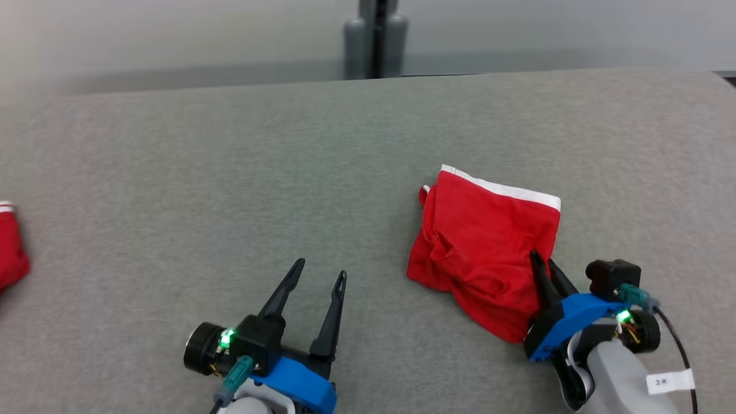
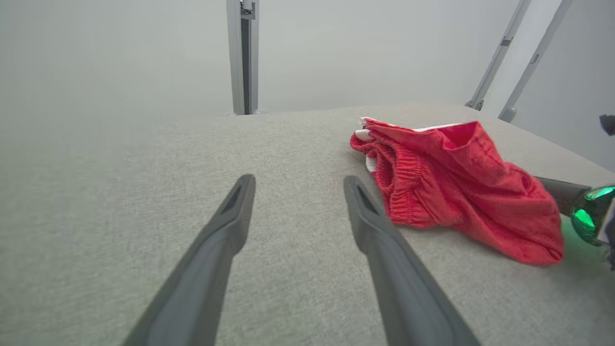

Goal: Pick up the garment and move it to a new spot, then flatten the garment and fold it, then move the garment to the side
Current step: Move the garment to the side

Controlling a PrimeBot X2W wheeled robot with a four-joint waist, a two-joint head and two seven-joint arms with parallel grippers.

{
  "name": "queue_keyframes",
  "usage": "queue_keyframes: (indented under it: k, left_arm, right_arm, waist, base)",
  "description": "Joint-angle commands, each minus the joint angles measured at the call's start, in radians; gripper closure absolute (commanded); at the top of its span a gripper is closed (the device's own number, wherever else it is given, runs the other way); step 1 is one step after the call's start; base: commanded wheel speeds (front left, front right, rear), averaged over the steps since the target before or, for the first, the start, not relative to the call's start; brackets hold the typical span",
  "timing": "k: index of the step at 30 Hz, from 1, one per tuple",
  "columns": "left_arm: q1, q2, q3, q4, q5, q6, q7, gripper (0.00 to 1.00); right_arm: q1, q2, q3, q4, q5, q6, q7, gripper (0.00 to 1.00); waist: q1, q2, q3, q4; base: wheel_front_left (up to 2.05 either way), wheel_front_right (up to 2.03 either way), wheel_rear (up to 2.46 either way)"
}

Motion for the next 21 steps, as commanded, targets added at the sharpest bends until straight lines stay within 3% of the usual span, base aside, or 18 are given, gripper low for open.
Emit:
queue_keyframes:
  k: [1,6,12,17,21]
  left_arm:
    - [-0.018,0.0,-0.009,-0.005,0.0,-0.006,-0.003,0.0]
    - [-0.029,0.0,-0.039,0.001,-0.002,-0.008,-0.003,0.0]
    - [-0.03,0.001,-0.06,0.012,0.012,-0.009,-0.003,0.0]
    - [-0.04,0.005,-0.065,0.026,0.027,-0.007,-0.003,0.0]
    - [-0.052,0.02,-0.07,0.034,0.026,-0.007,-0.003,0.0]
  right_arm:
    - [0.019,-0.005,0.004,-0.01,0.01,0.0,-0.001,1.0]
    - [0.053,-0.004,0.016,-0.041,0.028,0.0,-0.001,1.0]
    - [0.075,-0.003,0.038,-0.055,0.015,0.0,-0.001,1.0]
    - [0.016,-0.005,0.0,-0.036,-0.069,0.0,-0.001,1.0]
    - [-0.047,-0.045,-0.049,0.006,-0.143,0.0,-0.001,1.0]
  waist:
    - [0.0,0.0,-0.052,-0.086]
    - [0.0,0.0,-0.043,-0.195]
    - [0.0,0.0,-0.022,-0.271]
    - [0.0,0.0,0.009,-0.278]
    - [0.0,0.0,0.041,-0.244]
  base:
    - [0.0,0.0,0.0]
    - [0.0,0.0,0.0]
    - [0.0,0.0,0.0]
    - [0.0,0.0,0.0]
    - [0.0,0.0,0.0]
